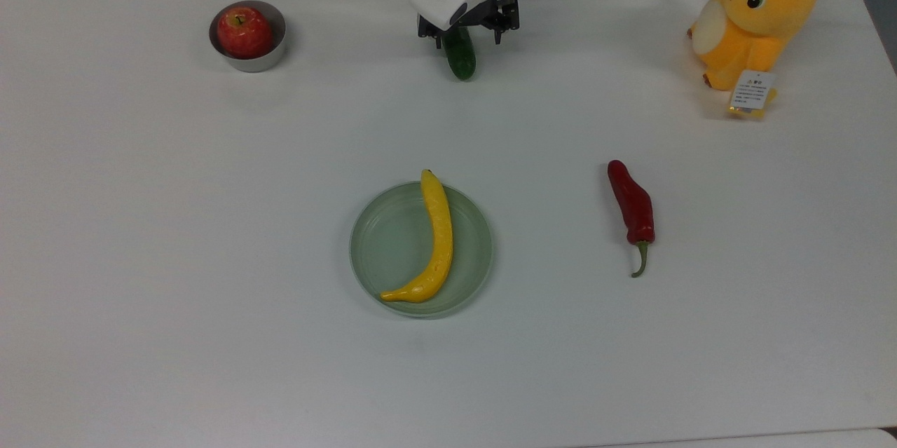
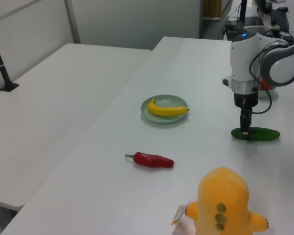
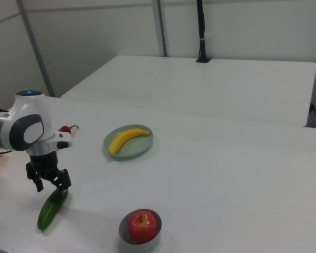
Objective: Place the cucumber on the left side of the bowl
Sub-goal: 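Lower the open gripper over the cucumber's middle, then close the gripper on the cucumber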
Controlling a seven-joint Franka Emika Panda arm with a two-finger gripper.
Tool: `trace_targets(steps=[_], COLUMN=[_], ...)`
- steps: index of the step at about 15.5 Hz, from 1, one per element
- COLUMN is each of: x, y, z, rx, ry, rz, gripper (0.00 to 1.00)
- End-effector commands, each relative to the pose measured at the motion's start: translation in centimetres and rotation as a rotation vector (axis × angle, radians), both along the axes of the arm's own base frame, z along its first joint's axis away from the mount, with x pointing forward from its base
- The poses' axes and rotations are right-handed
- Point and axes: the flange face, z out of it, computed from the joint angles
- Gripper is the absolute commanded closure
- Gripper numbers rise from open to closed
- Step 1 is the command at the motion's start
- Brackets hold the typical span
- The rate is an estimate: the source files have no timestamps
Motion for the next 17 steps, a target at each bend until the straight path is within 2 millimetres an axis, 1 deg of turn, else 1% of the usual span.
trace_targets(steps=[1,5,6,8,10,11,14,17], x=[-0.1,-0.2,-0.2,-0.3,-0.2,-0.1,0.0,0.0], y=[0.0,0.1,0.1,0.1,0.1,0.2,0.3,0.3], z=[-0.9,-1.9,-2.2,-2.4,-2.2,-2.0,-1.8,-1.6], rx=[-0.010,-0.024,-0.034,-0.044,-0.043,-0.041,-0.039,-0.039], ry=[0.002,0.022,0.025,0.031,0.026,0.017,0.011,0.008], rz=[0.029,0.036,0.045,0.048,0.045,0.046,0.046,0.048], gripper=[0.00,0.00,0.04,0.47,0.79,0.86,0.95,0.95])
